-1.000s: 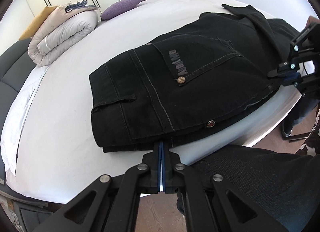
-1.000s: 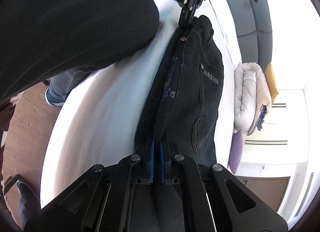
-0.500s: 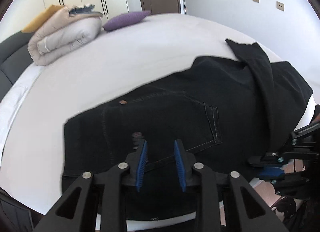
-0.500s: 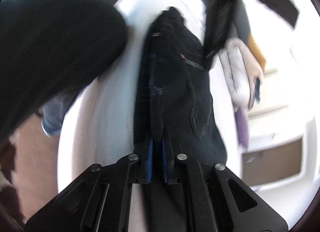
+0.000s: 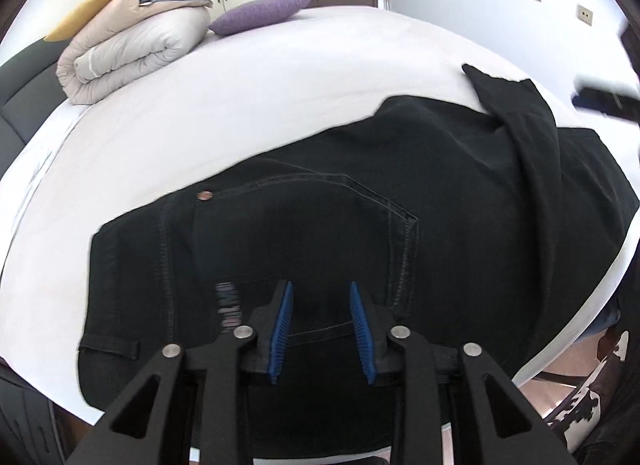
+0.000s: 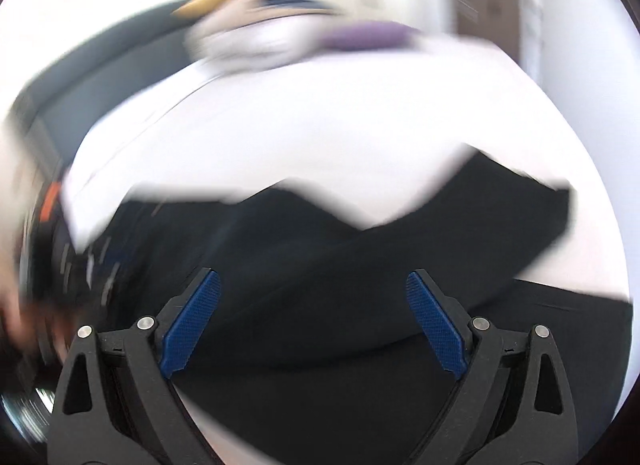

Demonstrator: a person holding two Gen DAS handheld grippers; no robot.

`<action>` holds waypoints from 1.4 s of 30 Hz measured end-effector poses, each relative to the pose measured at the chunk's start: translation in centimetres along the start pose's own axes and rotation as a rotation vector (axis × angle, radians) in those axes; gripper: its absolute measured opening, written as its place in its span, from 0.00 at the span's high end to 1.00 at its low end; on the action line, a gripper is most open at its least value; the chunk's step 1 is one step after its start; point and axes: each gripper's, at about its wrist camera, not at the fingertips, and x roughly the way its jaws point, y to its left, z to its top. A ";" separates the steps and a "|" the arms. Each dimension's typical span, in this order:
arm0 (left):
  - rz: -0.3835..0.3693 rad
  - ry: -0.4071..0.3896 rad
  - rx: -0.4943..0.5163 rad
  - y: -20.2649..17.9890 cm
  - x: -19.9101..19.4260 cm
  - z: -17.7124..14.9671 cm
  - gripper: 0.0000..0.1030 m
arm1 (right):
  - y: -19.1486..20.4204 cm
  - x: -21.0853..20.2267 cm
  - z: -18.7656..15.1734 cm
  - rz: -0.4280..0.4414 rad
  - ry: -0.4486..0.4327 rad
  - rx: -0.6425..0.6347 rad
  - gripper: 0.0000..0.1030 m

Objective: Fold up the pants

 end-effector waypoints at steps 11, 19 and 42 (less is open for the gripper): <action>0.009 0.042 0.020 -1.4 2.7 0.2 0.65 | -9.6 10.9 11.6 -0.232 0.267 0.303 0.08; -0.004 0.012 -0.003 -0.2 2.0 -2.2 0.66 | -9.7 21.8 13.3 -0.512 0.453 0.279 0.08; -0.042 0.000 -0.046 1.6 1.2 -3.1 0.66 | -14.3 -5.7 3.3 -0.144 -0.189 0.674 0.94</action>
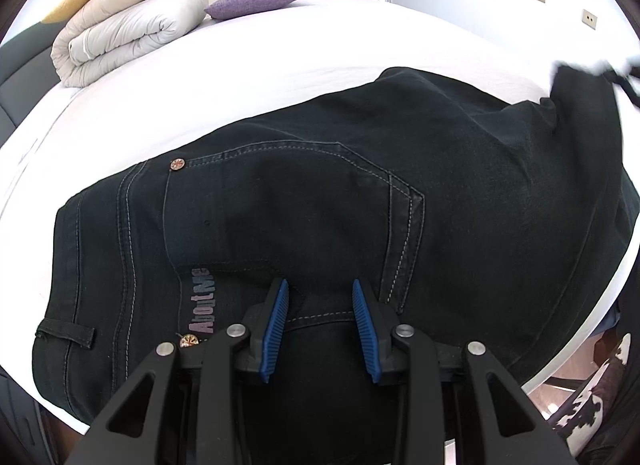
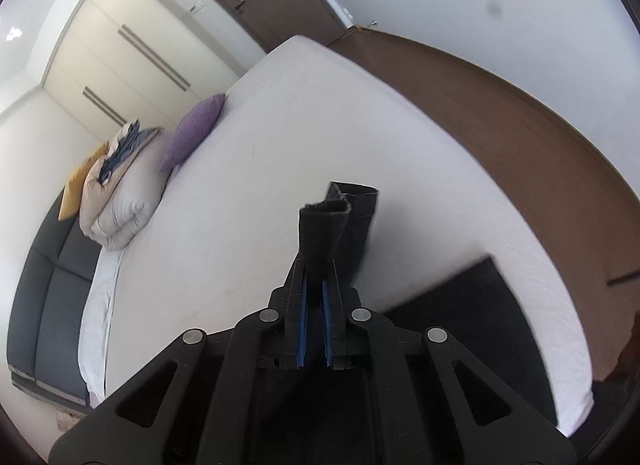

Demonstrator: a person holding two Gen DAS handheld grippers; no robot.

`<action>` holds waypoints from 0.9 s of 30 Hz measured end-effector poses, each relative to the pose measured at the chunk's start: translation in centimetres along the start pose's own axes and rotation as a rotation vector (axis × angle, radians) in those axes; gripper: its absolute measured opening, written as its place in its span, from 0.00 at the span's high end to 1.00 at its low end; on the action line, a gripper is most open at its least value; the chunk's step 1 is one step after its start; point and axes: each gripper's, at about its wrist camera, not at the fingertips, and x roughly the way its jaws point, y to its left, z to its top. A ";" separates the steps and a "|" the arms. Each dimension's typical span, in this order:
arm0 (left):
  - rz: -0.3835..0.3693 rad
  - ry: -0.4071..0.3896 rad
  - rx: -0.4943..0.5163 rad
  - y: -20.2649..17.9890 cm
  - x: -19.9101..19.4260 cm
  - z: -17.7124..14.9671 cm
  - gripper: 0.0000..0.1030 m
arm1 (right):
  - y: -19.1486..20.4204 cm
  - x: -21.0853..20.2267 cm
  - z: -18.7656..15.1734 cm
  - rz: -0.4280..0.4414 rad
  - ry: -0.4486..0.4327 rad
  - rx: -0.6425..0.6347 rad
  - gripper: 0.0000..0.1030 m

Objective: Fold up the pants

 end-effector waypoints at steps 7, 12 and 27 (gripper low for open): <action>0.007 0.023 0.003 0.5 0.0 0.5 0.65 | -15.1 -4.9 -6.8 0.030 0.053 0.339 0.93; 0.030 0.040 0.003 0.0 0.1 1.1 0.65 | -16.8 -5.4 -9.3 0.097 0.003 0.406 0.81; 0.040 0.043 -0.015 -0.6 0.1 1.2 0.65 | -14.5 3.0 -13.9 0.248 0.039 0.532 0.29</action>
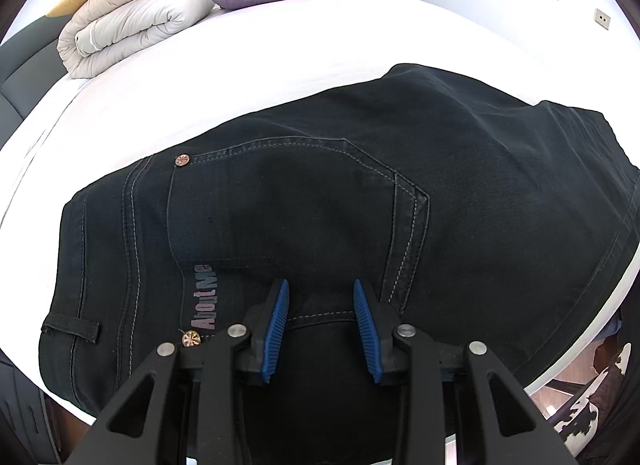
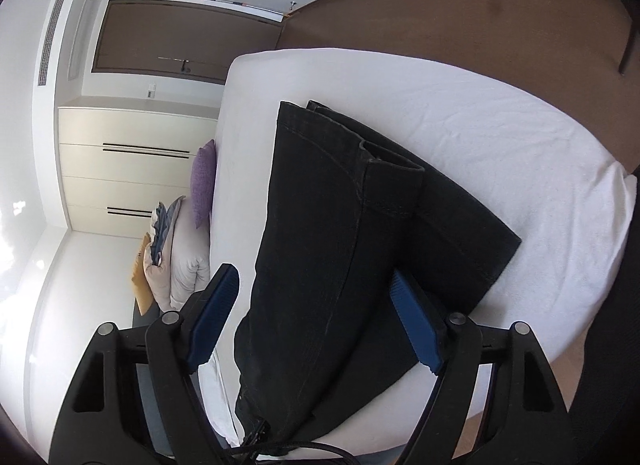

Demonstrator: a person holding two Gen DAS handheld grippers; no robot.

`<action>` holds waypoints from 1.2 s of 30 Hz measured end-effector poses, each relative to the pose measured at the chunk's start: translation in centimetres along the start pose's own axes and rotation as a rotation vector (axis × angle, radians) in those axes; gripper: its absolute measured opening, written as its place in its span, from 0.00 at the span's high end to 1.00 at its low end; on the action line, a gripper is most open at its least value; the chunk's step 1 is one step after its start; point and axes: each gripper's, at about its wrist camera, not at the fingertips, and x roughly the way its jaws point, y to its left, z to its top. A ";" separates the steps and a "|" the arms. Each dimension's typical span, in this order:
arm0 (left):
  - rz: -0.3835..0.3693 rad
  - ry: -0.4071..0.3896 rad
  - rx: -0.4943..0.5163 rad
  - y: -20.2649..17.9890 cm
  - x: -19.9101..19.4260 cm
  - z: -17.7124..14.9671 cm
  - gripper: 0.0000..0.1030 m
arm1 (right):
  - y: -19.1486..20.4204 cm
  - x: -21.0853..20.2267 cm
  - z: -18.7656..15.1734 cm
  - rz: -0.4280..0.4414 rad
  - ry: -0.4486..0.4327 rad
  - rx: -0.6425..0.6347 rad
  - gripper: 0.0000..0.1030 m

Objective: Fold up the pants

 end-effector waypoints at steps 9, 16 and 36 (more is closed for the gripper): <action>-0.013 -0.009 0.007 0.6 -0.1 -0.4 0.65 | -2.3 3.9 0.9 -0.041 0.027 0.006 0.98; -0.018 0.000 0.036 0.5 0.0 -0.3 0.64 | -4.3 -0.7 0.0 -0.096 0.000 -0.056 0.98; -0.001 -0.007 0.037 -0.1 -0.6 -0.8 0.63 | -2.6 -7.3 3.7 -0.195 -0.221 -0.164 0.92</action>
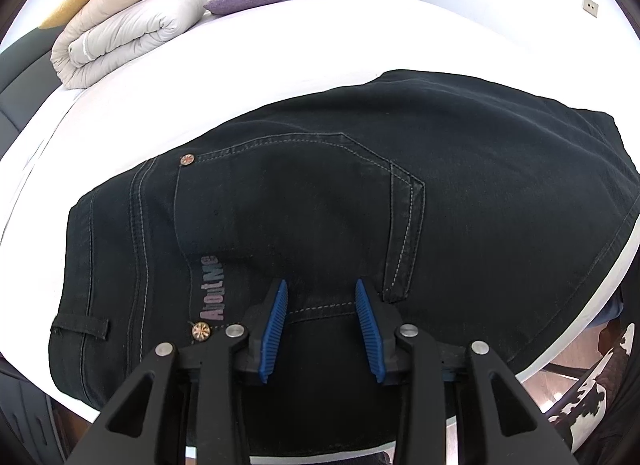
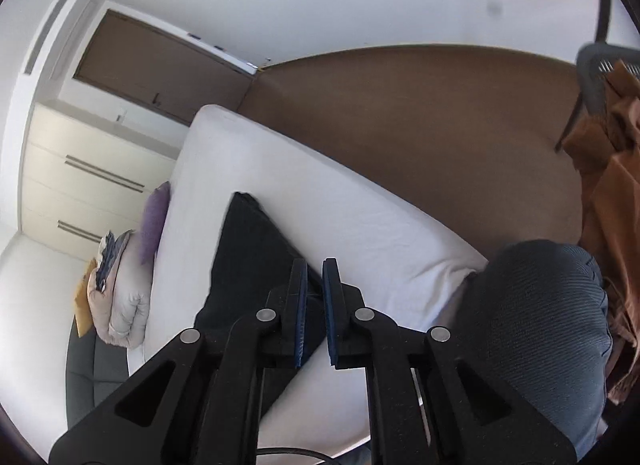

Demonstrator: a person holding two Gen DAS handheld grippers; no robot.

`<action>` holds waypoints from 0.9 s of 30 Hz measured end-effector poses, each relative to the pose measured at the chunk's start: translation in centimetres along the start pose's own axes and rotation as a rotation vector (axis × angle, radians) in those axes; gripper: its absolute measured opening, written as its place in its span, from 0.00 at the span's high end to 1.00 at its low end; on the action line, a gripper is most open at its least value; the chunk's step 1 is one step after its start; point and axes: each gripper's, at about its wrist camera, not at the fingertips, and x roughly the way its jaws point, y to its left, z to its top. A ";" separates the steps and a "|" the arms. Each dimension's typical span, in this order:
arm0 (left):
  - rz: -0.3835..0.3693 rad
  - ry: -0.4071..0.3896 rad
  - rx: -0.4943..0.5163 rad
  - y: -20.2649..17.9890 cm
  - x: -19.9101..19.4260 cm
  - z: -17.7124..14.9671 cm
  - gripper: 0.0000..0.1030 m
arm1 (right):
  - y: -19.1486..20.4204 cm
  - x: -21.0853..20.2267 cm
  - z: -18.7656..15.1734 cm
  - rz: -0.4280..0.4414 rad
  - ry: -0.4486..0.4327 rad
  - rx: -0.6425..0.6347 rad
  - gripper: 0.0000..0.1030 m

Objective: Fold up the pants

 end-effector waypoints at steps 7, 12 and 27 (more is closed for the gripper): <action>0.015 0.008 -0.002 -0.1 -0.7 -1.0 0.62 | 15.0 9.0 -10.3 0.348 0.442 -0.338 0.92; 0.027 0.019 0.017 -0.6 -1.1 -2.0 0.62 | 18.0 16.3 -19.2 0.236 0.715 -0.465 0.92; -0.087 -0.093 -0.004 -2.6 -3.8 1.5 0.61 | 13.5 16.9 -24.4 0.136 0.887 -0.541 1.00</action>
